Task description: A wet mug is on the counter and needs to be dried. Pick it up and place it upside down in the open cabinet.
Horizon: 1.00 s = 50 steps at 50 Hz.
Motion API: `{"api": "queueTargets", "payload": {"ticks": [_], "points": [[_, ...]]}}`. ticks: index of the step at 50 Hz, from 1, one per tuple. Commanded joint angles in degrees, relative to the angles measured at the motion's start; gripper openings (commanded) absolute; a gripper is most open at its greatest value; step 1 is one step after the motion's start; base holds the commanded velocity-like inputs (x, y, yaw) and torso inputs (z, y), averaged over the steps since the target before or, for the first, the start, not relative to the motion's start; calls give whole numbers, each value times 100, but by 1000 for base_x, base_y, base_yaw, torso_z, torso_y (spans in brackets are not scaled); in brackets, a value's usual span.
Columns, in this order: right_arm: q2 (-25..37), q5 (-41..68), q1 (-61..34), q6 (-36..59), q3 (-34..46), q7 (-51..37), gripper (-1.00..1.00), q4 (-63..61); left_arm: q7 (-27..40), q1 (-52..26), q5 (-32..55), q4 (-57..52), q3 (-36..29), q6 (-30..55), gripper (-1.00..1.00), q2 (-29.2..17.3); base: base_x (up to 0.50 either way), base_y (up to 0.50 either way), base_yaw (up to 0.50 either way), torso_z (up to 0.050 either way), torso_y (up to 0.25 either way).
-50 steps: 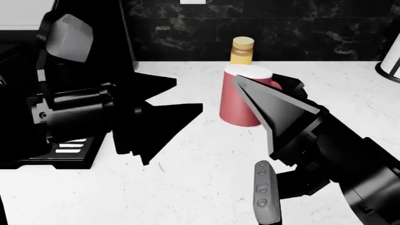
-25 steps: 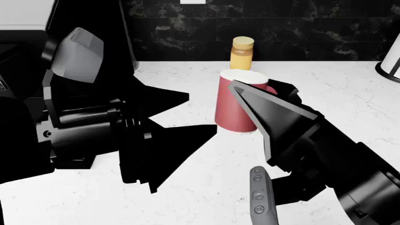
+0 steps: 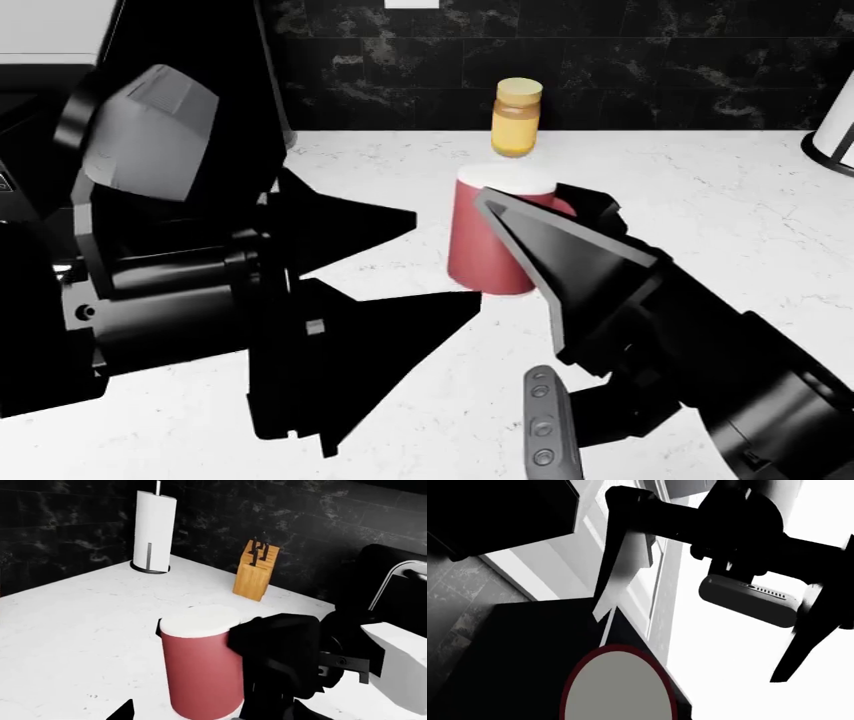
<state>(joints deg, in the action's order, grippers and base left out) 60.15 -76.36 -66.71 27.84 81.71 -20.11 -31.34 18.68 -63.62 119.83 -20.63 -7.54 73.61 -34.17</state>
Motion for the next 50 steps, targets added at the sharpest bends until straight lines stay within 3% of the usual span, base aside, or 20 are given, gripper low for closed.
{"api": "queueTargets", "payload": {"ticks": [1, 12, 50], "points": [[-80, -88, -4, 24, -33, 36, -100, 66, 153, -14, 255, -117, -113, -163, 100, -40, 0, 0, 0, 0, 0], [-63, -90, 36, 35, -40, 15, -100, 48, 253, 3, 443, -265, -184, -317, 100, -49, 0, 0, 0, 0, 0], [58, -168, 149, 109, -103, -13, -100, -301, -321, 112, -619, 349, -312, -215, 100, 284, 0, 0, 0, 0, 0]]}}
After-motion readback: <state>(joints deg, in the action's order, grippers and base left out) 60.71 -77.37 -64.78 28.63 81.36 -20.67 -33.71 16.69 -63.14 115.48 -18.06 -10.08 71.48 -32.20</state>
